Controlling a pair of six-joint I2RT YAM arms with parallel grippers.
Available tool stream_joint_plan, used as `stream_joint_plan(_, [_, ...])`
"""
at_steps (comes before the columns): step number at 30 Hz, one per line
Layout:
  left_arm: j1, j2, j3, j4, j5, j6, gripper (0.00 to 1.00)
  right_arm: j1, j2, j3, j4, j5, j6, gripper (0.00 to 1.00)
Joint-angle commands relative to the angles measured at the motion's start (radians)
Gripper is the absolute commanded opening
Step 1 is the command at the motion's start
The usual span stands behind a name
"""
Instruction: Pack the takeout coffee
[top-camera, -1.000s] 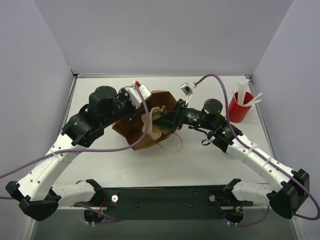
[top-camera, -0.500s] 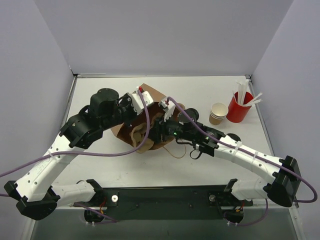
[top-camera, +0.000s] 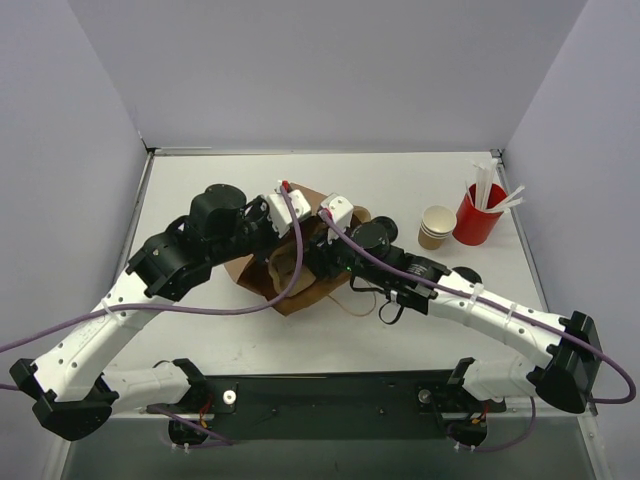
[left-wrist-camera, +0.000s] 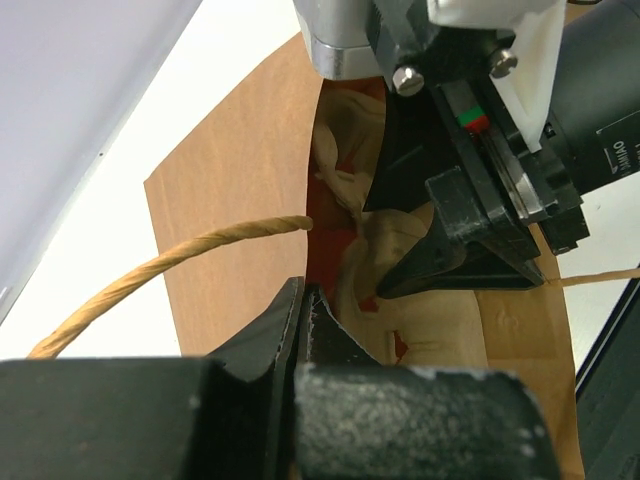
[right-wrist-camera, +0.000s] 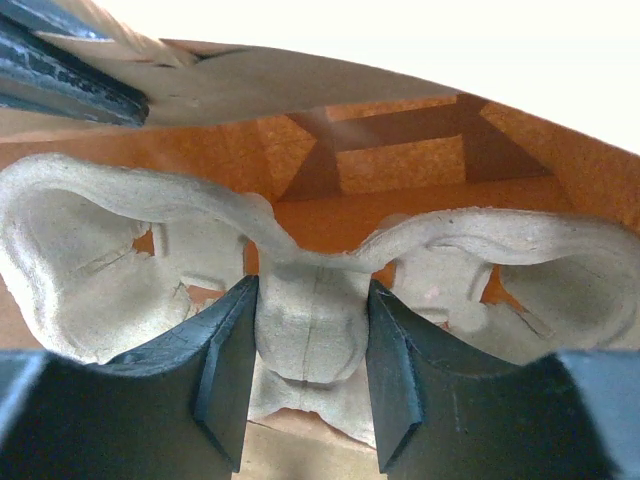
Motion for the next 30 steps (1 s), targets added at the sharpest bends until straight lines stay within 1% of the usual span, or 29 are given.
stream_joint_plan(1, [-0.004, -0.002, 0.035, 0.05, -0.002, -0.035, 0.0, 0.004, -0.002, 0.089, -0.049, 0.024, -0.094, 0.36])
stream_joint_plan(4, [-0.004, 0.005, 0.036, 0.082, -0.013, -0.093, 0.0, 0.007, 0.035, 0.14, -0.128, -0.019, -0.109, 0.36])
stream_joint_plan(7, [-0.003, 0.002, 0.051, 0.113, 0.013, -0.158, 0.0, 0.007, 0.044, 0.202, -0.218, -0.047, -0.11, 0.37])
stream_joint_plan(9, [-0.003, 0.003, 0.064, 0.125, 0.038, -0.204, 0.0, 0.007, 0.041, 0.256, -0.298, -0.045, -0.127, 0.37])
stream_joint_plan(14, [0.011, 0.006, 0.059, 0.162, 0.015, -0.294, 0.0, 0.008, 0.025, 0.342, -0.459, -0.045, -0.15, 0.37])
stream_joint_plan(18, [0.08, -0.005, 0.03, 0.192, 0.082, -0.425, 0.0, 0.007, -0.008, 0.313, -0.49, -0.045, -0.155, 0.38])
stream_joint_plan(19, [0.111, -0.012, 0.006, 0.202, 0.1, -0.446, 0.0, 0.007, -0.009, 0.313, -0.497, -0.05, -0.153, 0.38])
stream_joint_plan(20, [0.119, -0.018, -0.01, 0.216, 0.116, -0.481, 0.0, 0.007, -0.009, 0.31, -0.513, -0.058, -0.152, 0.38])
stream_joint_plan(22, [0.128, -0.025, -0.036, 0.251, 0.137, -0.514, 0.0, 0.007, -0.005, 0.302, -0.523, -0.09, -0.146, 0.38])
stream_joint_plan(24, [0.128, -0.023, -0.059, 0.275, 0.163, -0.548, 0.0, 0.005, 0.004, 0.299, -0.534, -0.09, -0.144, 0.38])
stream_joint_plan(30, [0.128, 0.044, -0.03, 0.248, 0.232, -0.586, 0.0, 0.005, 0.103, 0.383, -0.599, -0.081, -0.167, 0.38])
